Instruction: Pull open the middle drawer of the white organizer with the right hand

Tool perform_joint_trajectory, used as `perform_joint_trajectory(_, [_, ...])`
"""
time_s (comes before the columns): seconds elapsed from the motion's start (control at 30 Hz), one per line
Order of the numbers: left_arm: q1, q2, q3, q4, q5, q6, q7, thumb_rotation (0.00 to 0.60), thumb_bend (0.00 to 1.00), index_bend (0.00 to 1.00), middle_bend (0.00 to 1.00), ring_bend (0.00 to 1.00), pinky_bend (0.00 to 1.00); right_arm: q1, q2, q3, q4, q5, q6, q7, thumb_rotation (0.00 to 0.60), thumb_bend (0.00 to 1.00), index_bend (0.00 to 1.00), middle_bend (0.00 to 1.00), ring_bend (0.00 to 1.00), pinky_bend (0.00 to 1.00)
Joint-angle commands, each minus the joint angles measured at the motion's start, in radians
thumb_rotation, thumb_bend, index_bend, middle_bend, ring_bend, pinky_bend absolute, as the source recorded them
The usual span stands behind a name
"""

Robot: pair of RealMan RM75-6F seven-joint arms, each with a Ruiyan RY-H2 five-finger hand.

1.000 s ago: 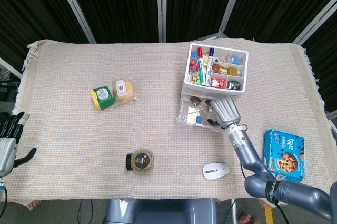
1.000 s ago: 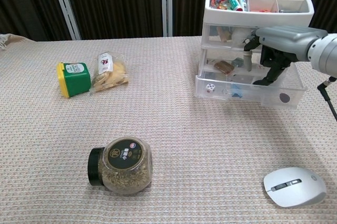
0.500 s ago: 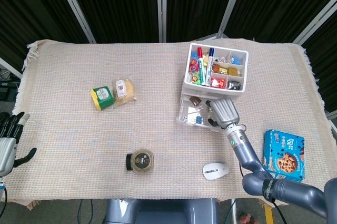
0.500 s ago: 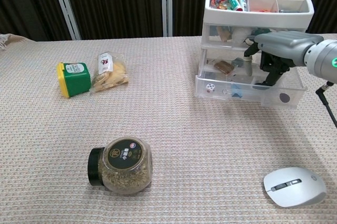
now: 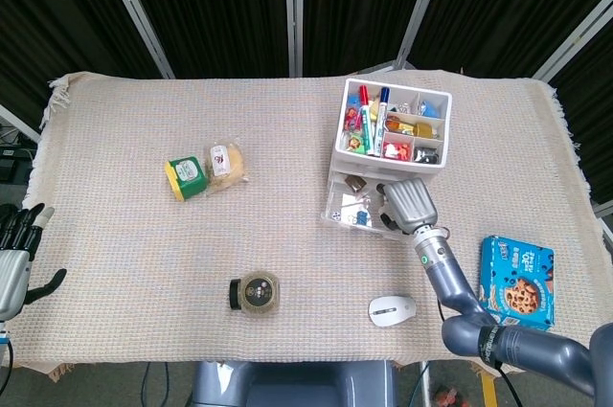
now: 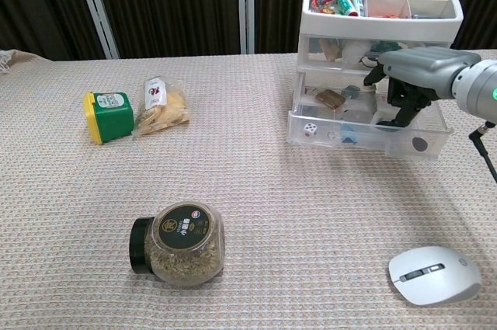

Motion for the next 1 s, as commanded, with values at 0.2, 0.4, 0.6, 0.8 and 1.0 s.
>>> perform_joint_trajectory(0.2, [0.0,0.0,0.0,0.0,0.0,0.0,0.0,0.6,0.29,0.0,0.0,0.0,0.0,-0.004,-0.005,-0.003,0.006,-0.005,0.007,0.013,0.6,0.26,0.63,1.0,1.0,0.74])
perform_joint_trajectory(0.4, [0.0,0.0,0.0,0.0,0.0,0.0,0.0,0.6,0.29,0.0,0.0,0.0,0.0,-0.01,0.005,-0.003,-0.01,-0.02,0.022,0.019,0.6,0.27,0.62,1.0,1.0,0.74])
perform_joint_trajectory(0.6, [0.0,0.0,0.0,0.0,0.0,0.0,0.001,0.6,0.29,0.0,0.0,0.0,0.0,-0.031,0.065,-0.004,-0.096,-0.067,0.078,0.012,0.6,0.27,0.62,1.0,1.0,0.74])
perform_joint_trajectory(0.8, [0.001,0.0,0.001,0.0,0.001,0.002,0.001,0.6,0.29,0.0,0.0,0.0,0.0,-0.06,0.135,-0.008,-0.184,-0.107,0.13,0.007,0.6,0.27,0.62,1.0,1.0,0.74])
perform_joint_trajectory(1.0, [0.001,0.0,0.002,0.001,0.005,0.004,-0.002,0.6,0.29,0.0,0.0,0.0,0.0,-0.134,0.267,-0.024,-0.294,-0.16,0.211,0.03,0.6,0.27,0.62,1.0,1.0,0.74])
